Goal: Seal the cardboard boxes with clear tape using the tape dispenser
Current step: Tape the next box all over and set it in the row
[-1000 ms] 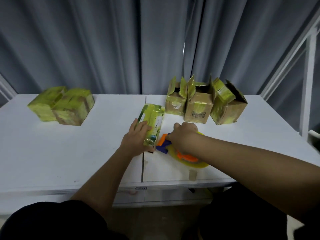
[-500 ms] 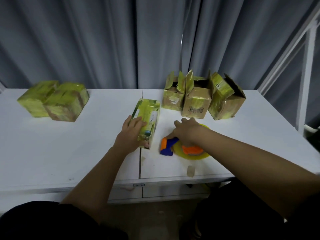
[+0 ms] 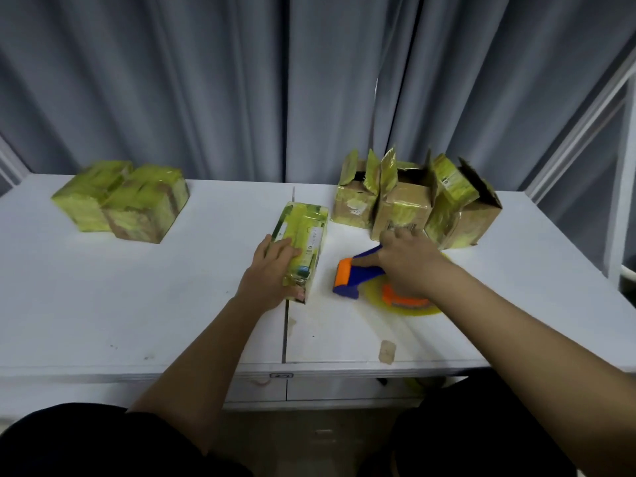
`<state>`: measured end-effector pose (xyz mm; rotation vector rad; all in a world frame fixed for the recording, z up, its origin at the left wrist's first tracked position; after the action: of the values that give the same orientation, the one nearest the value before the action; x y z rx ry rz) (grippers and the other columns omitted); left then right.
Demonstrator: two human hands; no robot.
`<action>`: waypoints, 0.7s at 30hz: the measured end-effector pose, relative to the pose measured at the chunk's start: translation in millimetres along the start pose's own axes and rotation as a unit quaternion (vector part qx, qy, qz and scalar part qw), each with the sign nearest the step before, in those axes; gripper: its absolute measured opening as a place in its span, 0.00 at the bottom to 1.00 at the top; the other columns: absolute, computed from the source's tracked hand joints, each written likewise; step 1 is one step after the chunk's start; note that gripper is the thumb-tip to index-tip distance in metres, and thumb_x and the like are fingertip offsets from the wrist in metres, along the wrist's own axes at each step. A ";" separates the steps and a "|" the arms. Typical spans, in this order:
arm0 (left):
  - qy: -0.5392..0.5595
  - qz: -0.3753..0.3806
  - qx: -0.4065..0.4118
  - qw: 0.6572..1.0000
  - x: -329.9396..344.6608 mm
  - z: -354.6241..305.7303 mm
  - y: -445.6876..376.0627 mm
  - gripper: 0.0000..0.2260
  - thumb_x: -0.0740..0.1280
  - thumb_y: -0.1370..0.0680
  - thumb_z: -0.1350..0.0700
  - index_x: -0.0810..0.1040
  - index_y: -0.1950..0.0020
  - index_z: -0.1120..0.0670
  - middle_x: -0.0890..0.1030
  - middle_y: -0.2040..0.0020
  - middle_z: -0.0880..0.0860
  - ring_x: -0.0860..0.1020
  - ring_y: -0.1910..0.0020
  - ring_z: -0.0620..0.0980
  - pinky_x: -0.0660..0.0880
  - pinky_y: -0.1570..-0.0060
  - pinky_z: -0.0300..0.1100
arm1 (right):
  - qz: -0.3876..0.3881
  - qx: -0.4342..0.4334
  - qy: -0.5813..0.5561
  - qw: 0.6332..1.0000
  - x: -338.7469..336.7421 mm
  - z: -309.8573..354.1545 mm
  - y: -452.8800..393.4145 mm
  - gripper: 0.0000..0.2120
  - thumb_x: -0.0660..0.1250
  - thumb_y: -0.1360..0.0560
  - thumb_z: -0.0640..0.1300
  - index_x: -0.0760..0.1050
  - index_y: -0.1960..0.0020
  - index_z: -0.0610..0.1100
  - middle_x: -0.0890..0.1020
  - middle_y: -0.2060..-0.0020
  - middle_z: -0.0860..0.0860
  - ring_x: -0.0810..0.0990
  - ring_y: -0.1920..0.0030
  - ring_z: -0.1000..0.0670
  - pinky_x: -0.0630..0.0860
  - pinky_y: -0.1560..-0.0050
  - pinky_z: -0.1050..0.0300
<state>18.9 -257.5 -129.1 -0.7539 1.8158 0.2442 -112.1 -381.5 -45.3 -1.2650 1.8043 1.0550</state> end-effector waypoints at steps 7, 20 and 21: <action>0.021 0.000 -0.053 0.998 -2.2 0.6 3.8 0.38 0.77 0.36 0.44 0.69 0.31 0.55 0.64 0.26 0.53 0.51 0.25 0.61 0.60 0.30 0.57 | -0.169 0.094 0.105 0.975 38.6 -5.8 1.9 0.36 0.74 0.36 0.43 0.69 0.29 0.56 0.76 0.50 0.40 0.75 0.57 0.40 0.71 0.56 0.48; -0.015 0.118 -0.089 0.989 -8.6 -2.5 29.3 0.47 0.66 0.38 0.26 0.55 0.24 0.41 0.50 0.22 0.46 0.41 0.26 0.55 0.54 0.27 0.49 | -0.349 0.055 -0.368 0.860 11.9 41.5 7.4 0.18 0.57 0.21 0.46 0.77 0.36 0.45 0.79 0.48 0.45 0.76 0.51 0.44 0.70 0.52 0.54; -0.020 0.124 -0.093 0.988 -9.1 -1.9 30.5 0.45 0.63 0.37 0.24 0.54 0.24 0.39 0.49 0.22 0.45 0.41 0.25 0.54 0.52 0.27 0.50 | -0.336 0.037 -0.445 0.829 7.2 49.2 -1.5 0.16 0.58 0.20 0.43 0.77 0.36 0.42 0.79 0.48 0.46 0.75 0.50 0.46 0.69 0.51 0.61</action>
<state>0.9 -231.4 -125.9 -0.6447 1.8653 0.5958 -108.8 -340.5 -73.4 -0.9701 0.6010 0.9022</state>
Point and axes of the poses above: each hand's wrist, its own y-axis away from the middle knuckle, its own x-axis out of the palm, z = x × y, the point moved 9 cm from there along -y, towards the middle knuckle
